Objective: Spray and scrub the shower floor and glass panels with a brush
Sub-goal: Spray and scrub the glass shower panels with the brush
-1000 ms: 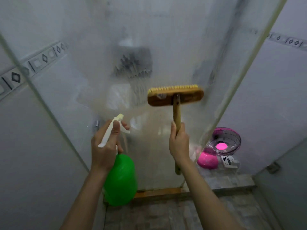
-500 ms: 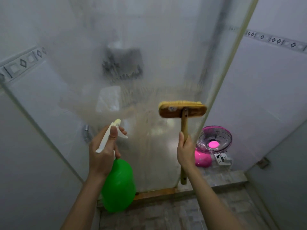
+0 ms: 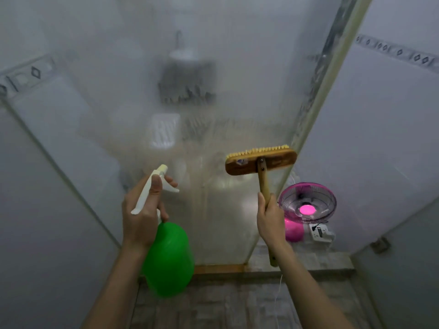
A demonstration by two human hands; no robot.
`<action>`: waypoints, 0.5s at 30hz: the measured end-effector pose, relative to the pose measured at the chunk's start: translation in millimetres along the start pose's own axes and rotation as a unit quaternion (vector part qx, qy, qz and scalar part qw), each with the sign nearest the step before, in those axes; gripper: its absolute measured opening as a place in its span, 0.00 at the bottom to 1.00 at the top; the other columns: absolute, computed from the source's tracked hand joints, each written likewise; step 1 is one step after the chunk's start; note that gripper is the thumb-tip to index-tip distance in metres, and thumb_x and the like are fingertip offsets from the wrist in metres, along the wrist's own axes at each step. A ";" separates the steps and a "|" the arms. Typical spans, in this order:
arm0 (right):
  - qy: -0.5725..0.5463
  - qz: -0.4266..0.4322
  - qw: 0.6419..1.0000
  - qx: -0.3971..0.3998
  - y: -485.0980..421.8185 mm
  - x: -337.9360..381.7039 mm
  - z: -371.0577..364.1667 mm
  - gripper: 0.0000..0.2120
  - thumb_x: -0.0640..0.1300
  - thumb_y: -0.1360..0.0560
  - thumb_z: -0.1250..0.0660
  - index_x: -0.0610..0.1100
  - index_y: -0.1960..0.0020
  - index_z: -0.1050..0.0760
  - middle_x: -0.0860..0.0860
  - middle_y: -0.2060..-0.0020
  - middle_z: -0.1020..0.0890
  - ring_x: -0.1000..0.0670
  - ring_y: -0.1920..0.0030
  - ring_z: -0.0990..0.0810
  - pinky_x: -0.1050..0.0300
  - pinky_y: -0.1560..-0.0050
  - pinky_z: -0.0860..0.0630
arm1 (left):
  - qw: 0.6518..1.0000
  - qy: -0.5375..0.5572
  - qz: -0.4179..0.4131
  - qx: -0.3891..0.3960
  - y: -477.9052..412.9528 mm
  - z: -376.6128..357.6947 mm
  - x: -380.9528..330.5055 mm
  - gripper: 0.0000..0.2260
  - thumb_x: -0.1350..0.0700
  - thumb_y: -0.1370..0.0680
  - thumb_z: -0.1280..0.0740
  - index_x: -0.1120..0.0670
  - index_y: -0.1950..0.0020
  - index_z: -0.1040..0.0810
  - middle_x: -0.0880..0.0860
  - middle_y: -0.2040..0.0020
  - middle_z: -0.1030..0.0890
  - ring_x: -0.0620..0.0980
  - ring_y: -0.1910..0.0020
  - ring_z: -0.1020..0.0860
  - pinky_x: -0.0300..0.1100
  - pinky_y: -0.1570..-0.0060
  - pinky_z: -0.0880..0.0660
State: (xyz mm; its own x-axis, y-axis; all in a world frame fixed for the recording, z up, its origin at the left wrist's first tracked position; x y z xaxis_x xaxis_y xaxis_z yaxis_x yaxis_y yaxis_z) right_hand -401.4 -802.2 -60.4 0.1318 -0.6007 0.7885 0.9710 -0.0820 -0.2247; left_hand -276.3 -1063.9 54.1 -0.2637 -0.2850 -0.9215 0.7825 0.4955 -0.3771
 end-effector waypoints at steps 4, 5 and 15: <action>0.022 0.092 0.996 -0.006 -29.3 53.7 4.0 0.19 0.58 0.19 0.49 0.42 0.50 0.34 0.49 0.71 0.28 0.46 0.72 0.27 0.49 0.73 0.32 | 0.998 -0.039 0.010 -0.039 12.8 -1.7 2.3 0.17 0.43 0.17 0.44 0.48 0.51 0.18 0.58 0.64 0.18 0.49 0.79 0.29 0.37 0.75 0.31; 0.023 0.125 0.992 -0.006 -38.3 73.1 5.7 0.17 0.57 0.19 0.48 0.43 0.49 0.35 0.48 0.70 0.27 0.44 0.72 0.27 0.49 0.73 0.31 | 0.998 -0.044 0.008 -0.050 15.7 -2.8 1.6 0.16 0.43 0.17 0.44 0.45 0.51 0.18 0.53 0.61 0.17 0.48 0.79 0.28 0.37 0.75 0.30; 0.000 0.323 0.946 0.011 -44.9 81.1 -10.8 0.22 0.54 0.19 0.50 0.51 0.27 0.44 0.53 0.64 0.27 0.57 0.76 0.32 0.66 0.75 0.40 | 0.986 -0.092 -0.029 -0.135 13.7 3.6 23.5 0.19 0.40 0.19 0.44 0.44 0.57 0.16 0.51 0.44 0.15 0.40 0.35 0.23 0.45 0.35 0.26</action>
State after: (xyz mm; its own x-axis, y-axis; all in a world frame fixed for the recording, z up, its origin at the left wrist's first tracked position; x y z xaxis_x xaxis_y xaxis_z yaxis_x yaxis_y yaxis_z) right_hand -436.5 -855.8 7.5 0.6987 -0.5200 0.4914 0.6924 0.3185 -0.6474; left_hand -269.7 -1066.7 27.6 -0.1773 -0.4508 -0.8748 0.5846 0.6669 -0.4621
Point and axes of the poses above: each hand's wrist, its own y-axis away from the middle knuckle, its own z-axis out of the back of the hand, x = y × z, the point moved 4 cm from there along -y, towards the middle knuckle
